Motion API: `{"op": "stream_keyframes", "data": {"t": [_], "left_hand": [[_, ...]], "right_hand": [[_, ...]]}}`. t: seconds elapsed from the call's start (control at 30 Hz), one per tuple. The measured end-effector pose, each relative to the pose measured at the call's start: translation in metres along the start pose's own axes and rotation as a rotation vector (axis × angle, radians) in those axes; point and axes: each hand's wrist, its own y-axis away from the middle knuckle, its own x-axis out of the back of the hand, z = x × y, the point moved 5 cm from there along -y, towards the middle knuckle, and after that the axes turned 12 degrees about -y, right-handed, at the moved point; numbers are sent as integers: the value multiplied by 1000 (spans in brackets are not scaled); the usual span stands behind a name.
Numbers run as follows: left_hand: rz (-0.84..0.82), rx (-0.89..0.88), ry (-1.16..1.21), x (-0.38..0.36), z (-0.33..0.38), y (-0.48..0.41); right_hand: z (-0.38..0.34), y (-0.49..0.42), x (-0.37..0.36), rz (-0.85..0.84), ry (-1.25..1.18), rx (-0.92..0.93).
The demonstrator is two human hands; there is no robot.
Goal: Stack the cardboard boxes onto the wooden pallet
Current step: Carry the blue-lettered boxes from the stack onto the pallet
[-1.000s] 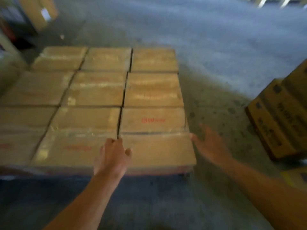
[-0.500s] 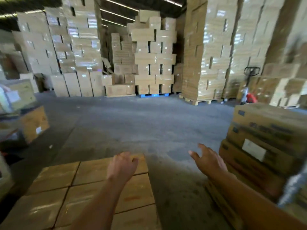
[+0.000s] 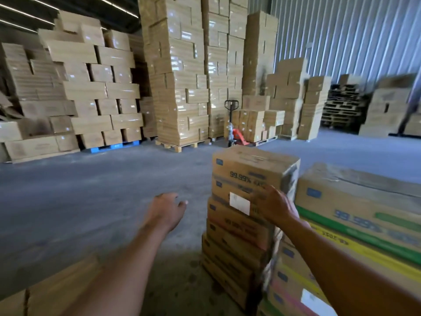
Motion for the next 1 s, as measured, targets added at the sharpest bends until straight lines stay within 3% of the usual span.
{"op": "stream_keyframes", "data": {"t": [0.4,0.8,1.0], "left_hand": [[-46,-55,73,-94,134,-182],[-47,-107,66,-192,155,-393],[-42,-202,99,-248,158,-520]], "right_hand": [[109,-189,52,130,-19,-174],[175,-323,-3,252,-31,-315],[208,-366,-34,427,-118,-607]]}}
